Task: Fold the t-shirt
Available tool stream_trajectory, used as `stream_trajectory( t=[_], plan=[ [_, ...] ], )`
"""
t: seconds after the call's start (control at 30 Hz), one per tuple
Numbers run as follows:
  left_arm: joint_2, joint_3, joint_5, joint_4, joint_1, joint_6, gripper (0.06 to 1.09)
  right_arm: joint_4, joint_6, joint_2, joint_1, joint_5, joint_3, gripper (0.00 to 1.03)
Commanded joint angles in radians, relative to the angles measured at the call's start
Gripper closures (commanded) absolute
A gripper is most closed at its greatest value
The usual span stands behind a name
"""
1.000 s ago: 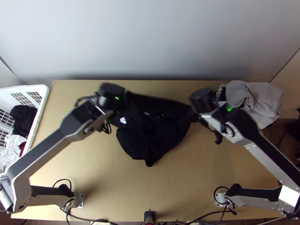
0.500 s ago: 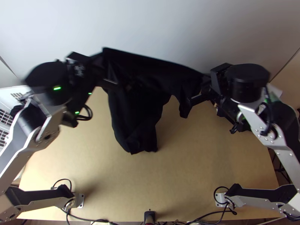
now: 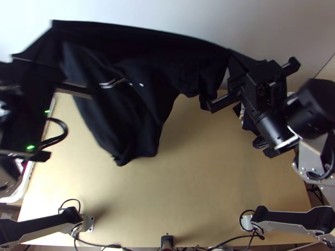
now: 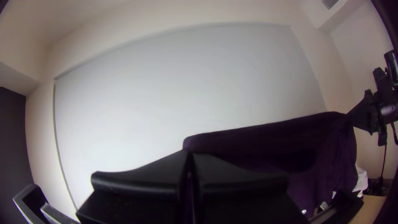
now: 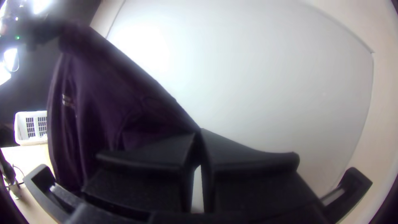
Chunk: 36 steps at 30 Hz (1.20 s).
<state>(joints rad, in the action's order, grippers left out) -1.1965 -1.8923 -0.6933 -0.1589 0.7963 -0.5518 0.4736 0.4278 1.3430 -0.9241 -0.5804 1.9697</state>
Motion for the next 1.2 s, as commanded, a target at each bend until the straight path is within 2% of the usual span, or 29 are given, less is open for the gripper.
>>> stream_trajectory(
  t=[0.0,0.17,0.23,0.47,0.63,0.73,0.83,0.93,1.03,1.17],
  plan=[
    [0.077,-0.001,-0.048,0.064,0.000,-0.097,1.05,-0.245,0.200,-0.005,-0.108,-0.059,-0.034,1.00],
    [0.127,-0.001,-0.052,0.111,-0.060,-0.126,1.05,-0.363,0.275,-0.002,-0.171,-0.078,-0.077,1.00],
    [0.144,-0.001,-0.052,0.125,-0.097,-0.128,1.05,-0.369,0.285,-0.001,-0.188,-0.081,-0.081,1.00],
    [0.178,0.027,-0.051,0.179,-0.186,-0.125,1.05,-0.369,0.292,0.015,-0.231,-0.081,-0.081,1.00],
    [0.170,0.137,-0.035,0.298,-0.227,-0.123,1.05,-0.372,0.285,0.050,-0.237,-0.081,-0.077,1.00],
    [0.146,0.252,-0.025,0.410,-0.227,-0.120,1.05,-0.365,0.249,0.064,-0.228,-0.084,-0.100,1.00],
    [0.097,0.369,-0.005,0.506,-0.253,-0.077,1.05,-0.297,0.143,0.076,-0.191,-0.087,-0.134,1.00],
    [0.025,0.444,0.025,0.513,-0.301,0.050,1.05,-0.210,0.025,0.096,-0.130,-0.087,-0.173,1.00],
    [-0.069,0.478,0.038,0.512,-0.310,0.133,1.05,-0.204,-0.031,0.102,-0.058,-0.076,-0.253,1.00],
    [-0.207,0.489,0.121,0.484,-0.322,0.251,1.05,-0.201,-0.132,0.110,0.062,-0.004,-0.350,1.00]
  ],
)
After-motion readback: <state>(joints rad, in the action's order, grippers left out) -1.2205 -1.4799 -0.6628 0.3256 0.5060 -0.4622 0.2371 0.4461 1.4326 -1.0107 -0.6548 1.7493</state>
